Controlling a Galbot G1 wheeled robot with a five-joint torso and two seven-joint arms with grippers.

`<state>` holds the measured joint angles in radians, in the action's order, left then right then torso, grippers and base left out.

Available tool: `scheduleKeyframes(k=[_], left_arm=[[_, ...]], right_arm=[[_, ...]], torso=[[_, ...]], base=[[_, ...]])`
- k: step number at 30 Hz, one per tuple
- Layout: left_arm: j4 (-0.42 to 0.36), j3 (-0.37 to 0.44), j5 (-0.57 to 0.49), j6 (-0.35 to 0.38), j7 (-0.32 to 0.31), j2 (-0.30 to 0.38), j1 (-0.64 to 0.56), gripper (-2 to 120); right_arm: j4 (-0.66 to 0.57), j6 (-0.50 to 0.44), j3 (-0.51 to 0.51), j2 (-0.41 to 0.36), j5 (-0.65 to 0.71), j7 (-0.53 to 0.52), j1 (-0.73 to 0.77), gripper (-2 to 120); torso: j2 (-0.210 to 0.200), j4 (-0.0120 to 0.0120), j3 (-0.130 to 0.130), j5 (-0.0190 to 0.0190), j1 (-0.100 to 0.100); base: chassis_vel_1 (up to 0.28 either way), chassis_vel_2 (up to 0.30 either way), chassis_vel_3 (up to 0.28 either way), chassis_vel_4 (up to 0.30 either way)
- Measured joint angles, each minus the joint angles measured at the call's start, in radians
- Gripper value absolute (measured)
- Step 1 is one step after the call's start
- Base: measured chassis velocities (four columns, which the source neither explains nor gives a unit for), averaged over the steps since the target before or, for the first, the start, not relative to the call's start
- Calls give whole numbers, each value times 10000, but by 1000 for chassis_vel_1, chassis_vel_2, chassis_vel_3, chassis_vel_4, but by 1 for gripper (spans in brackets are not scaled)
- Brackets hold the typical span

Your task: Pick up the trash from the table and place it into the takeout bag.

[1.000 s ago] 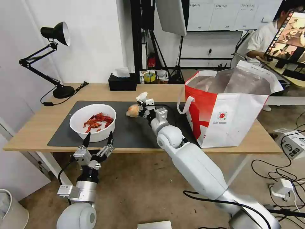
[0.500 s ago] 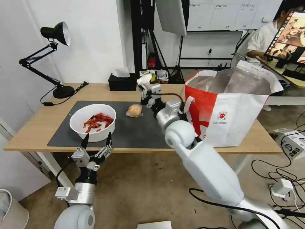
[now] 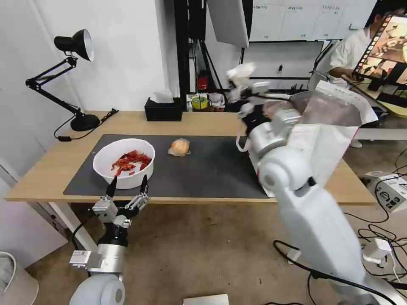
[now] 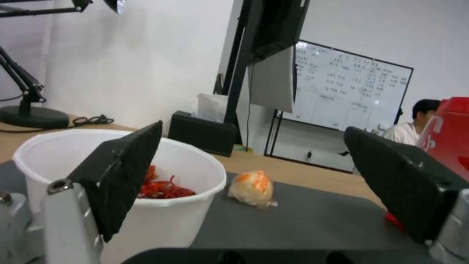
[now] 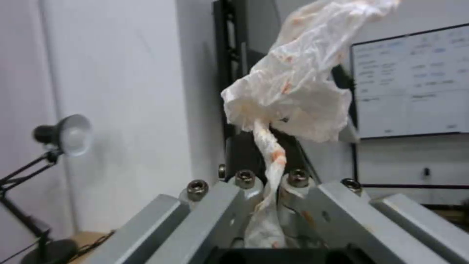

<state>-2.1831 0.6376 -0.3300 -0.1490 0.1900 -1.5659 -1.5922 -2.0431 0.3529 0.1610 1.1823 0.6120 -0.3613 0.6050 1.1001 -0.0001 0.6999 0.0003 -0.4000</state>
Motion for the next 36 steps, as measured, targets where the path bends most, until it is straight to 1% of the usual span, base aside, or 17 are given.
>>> scheduleKeyframes(k=[2,3,6,7,9,11,14,15,18,19,22,23,26,29,36], left_arm=[[-37,-6,8,8,-2,4,0,100],[-37,-6,8,8,-2,4,0,100],[-173,-87,17,9,-2,-77,-42,100],[-173,-87,17,9,-2,-77,-42,100],[-267,-173,41,6,-2,-111,-104,100],[-309,-200,53,2,-2,-115,-135,100],[-482,-248,67,-13,-1,-114,-272,100],[-482,-248,67,-13,-1,-114,-272,100],[-699,-253,69,-52,16,-87,-472,100],[-699,-253,69,-52,16,-87,-472,100],[-818,-286,69,-107,34,-125,-558,100],[-818,-286,69,-107,34,-125,-558,100],[-810,-317,73,-133,39,-142,-537,100],[-766,-329,91,-147,39,-165,-519,100],[-700,-371,159,-179,41,-242,-526,100]], right_arm=[[-173,403,291,-190,193,-312,-3,0],[-173,403,291,-190,193,-312,-3,0],[-378,1220,599,-437,573,-1058,-66,0],[-378,1220,599,-437,573,-1058,-66,0],[-352,1673,710,-564,804,-1595,-133,0],[-314,1809,748,-597,879,-1764,-159,0],[-19,2224,851,-720,1249,-2444,-290,0],[-19,2224,851,-720,1249,-2444,-290,0],[296,2469,879,-781,1582,-3010,-406,0],[296,2469,879,-781,1582,-3010,-406,0],[692,2689,855,-685,2119,-3776,-714,0],[692,2689,855,-685,2119,-3776,-714,0],[1036,2827,810,-568,2728,-4326,-1017,0],[1281,2926,754,-560,2980,-4603,-1185,0],[1850,3006,688,-729,3013,-4874,-1452,0]], torso=[[0,0,0,-1,1],[0,0,0,-1,1],[-1,1,0,-1,0],[-1,1,0,-1,0],[-1,1,0,-1,0],[-1,1,0,-2,1],[-1,1,0,-1,0],[-1,1,0,-1,0],[-1,1,1,-1,0],[-1,1,1,-1,0],[-1,1,0,-4,1],[-1,1,0,-4,1],[-1,3,1,-3,0],[-2,2,1,-2,0],[-2,2,1,-2,0]], base=[[0,0,0,0],[0,0,0,0],[0,0,0,0],[0,0,0,0],[0,0,0,0],[0,0,0,0],[0,0,0,0],[0,0,0,0],[0,0,0,0],[0,0,0,0],[0,0,0,0],[0,0,0,0],[0,0,0,0],[0,0,0,0],[0,0,0,0]])
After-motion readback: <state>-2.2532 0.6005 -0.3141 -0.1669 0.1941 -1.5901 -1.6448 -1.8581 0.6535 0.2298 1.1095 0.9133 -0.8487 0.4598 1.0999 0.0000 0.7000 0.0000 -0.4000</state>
